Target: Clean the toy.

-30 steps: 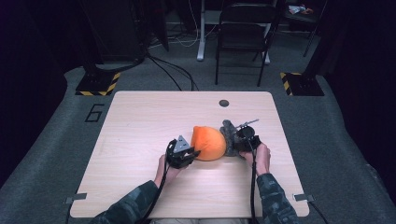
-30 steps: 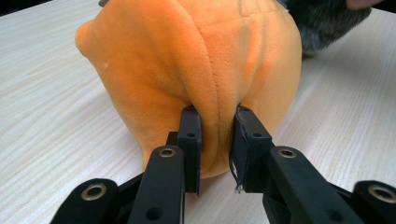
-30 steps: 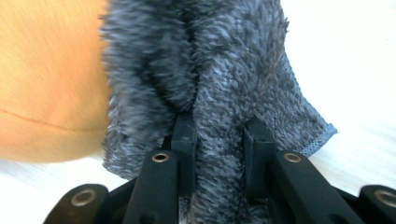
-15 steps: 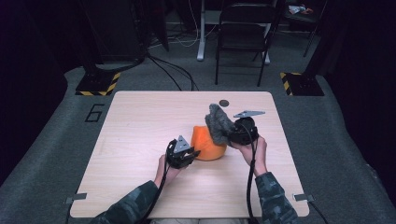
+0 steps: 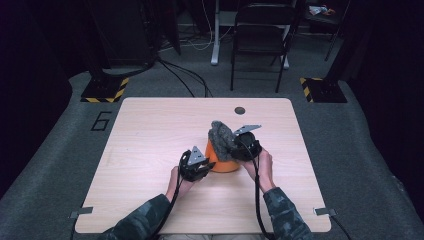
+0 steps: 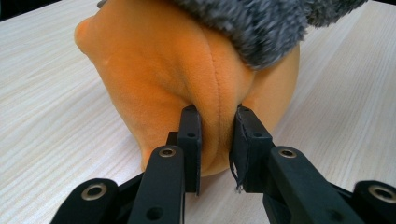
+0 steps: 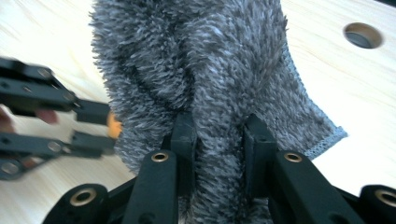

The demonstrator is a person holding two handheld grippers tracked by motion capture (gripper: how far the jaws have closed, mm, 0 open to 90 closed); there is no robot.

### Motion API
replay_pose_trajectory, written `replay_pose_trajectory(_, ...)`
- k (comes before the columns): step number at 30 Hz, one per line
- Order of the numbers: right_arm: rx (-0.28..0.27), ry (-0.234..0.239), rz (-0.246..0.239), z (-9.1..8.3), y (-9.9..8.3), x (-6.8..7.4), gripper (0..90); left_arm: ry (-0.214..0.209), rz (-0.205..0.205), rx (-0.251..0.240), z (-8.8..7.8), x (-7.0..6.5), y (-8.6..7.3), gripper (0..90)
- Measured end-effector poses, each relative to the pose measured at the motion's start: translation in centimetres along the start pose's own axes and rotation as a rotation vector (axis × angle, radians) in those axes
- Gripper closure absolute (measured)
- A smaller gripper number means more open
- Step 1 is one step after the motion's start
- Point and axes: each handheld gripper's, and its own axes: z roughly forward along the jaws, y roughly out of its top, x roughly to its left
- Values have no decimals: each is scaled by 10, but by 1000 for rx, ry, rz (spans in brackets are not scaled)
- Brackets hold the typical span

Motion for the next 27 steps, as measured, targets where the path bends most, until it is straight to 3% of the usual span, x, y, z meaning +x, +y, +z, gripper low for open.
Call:
replay_pose_trajectory(2, 4, 5, -6, 0, -2, -4, 699, 0, 1, -3, 0, 0, 0, 747)
replay_pose_trajectory(7, 36, 17, 41, -1, -9, -20, 697, -1, 4, -1, 0, 1, -1, 747)
replay_pose_trajectory(16, 88, -3, 92, 1, -22, -42, 689, -4, -5, -2, 0, 1, -1, 747)
replay_pose_trajectory(21, 115, 12, 143, 8, -33, -54, 690, 0, -5, 0, 1, -1, -1, 747)
replay_pose_trajectory(27, 195, -22, 181, 27, -47, -63, 692, -6, -13, -1, 1, 1, -1, 747)
